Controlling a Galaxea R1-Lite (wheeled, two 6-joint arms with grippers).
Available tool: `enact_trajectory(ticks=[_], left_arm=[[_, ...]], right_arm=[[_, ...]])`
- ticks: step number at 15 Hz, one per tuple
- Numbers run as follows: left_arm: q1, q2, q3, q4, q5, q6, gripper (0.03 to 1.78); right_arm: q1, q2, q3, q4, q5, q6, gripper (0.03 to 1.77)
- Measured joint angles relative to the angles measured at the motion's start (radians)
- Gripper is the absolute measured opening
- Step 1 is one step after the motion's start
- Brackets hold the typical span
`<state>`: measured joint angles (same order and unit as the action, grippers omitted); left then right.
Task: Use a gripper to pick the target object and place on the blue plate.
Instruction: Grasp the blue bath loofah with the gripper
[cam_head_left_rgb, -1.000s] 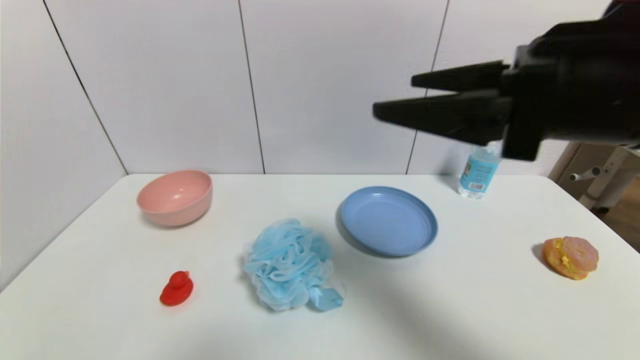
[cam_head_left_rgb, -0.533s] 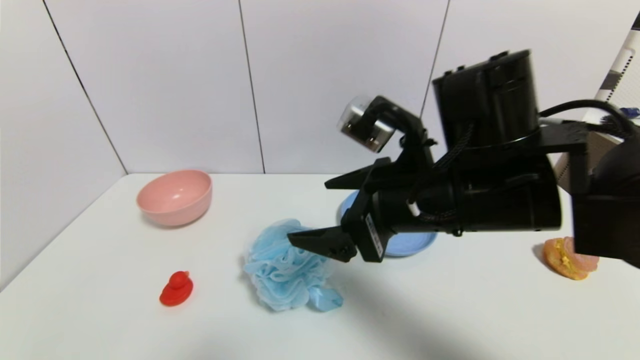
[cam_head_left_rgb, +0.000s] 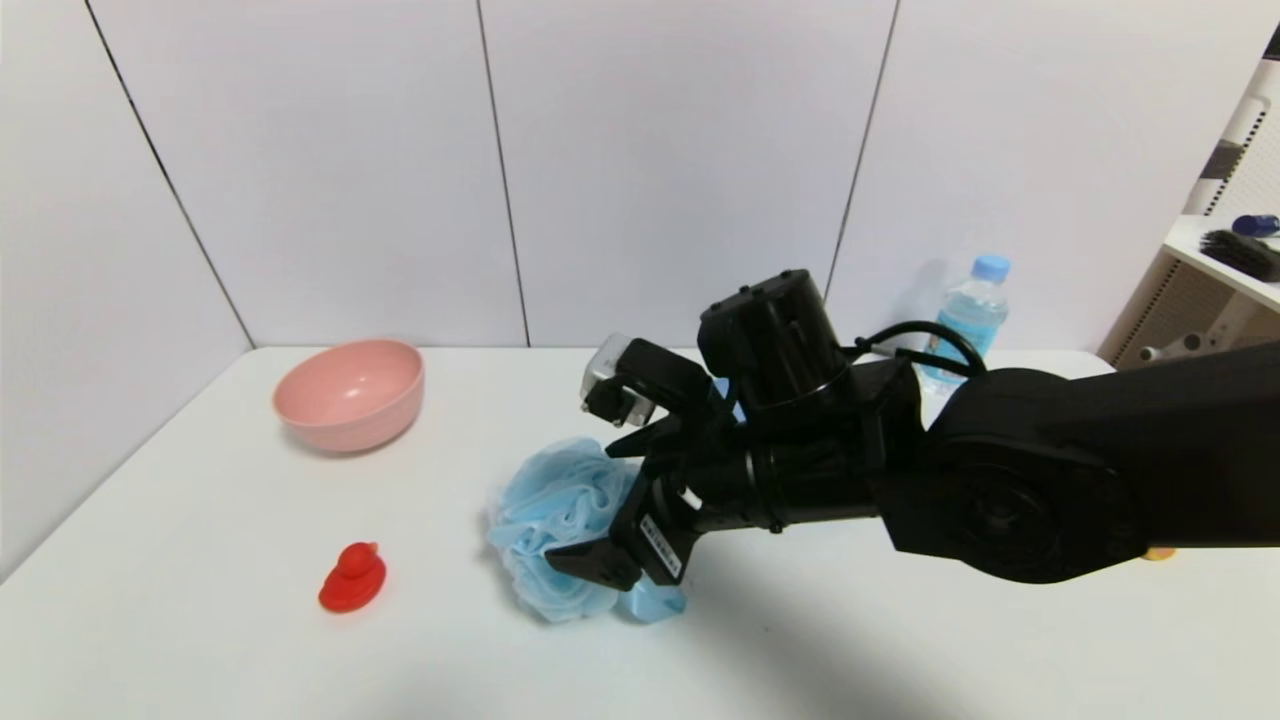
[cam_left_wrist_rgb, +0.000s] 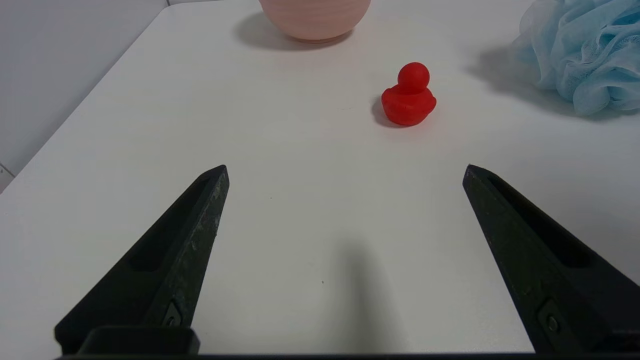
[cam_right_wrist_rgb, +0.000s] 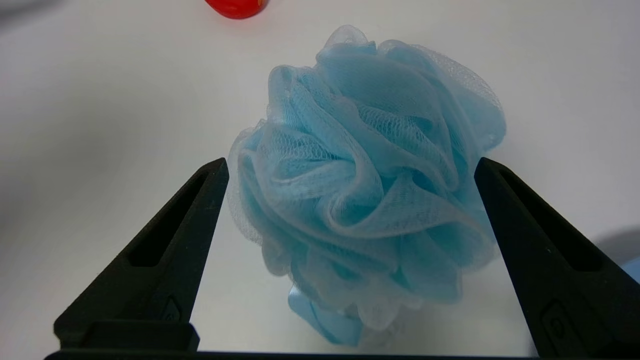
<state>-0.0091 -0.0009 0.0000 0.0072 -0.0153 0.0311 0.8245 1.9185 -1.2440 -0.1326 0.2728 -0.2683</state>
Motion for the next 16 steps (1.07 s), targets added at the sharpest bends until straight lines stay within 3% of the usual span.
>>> enact_trajectory(ticks=[3,12,16], left_arm=[[0.000,0.000,0.000,0.000,0.000,0.000,1.69],[0.000,0.000,0.000,0.000,0.000,0.000,1.69],[0.000,0.000,0.000,-0.001,0.000,0.000,1.69]], right_arm=[[0.008,0.067,-0.001,-0.086,0.000,-0.030,1.70],[0.002,0.167,-0.014,-0.109,-0.003,-0.044,1.70],[0.002,0.180,-0.035,-0.106,-0.006,-0.041,1.11]])
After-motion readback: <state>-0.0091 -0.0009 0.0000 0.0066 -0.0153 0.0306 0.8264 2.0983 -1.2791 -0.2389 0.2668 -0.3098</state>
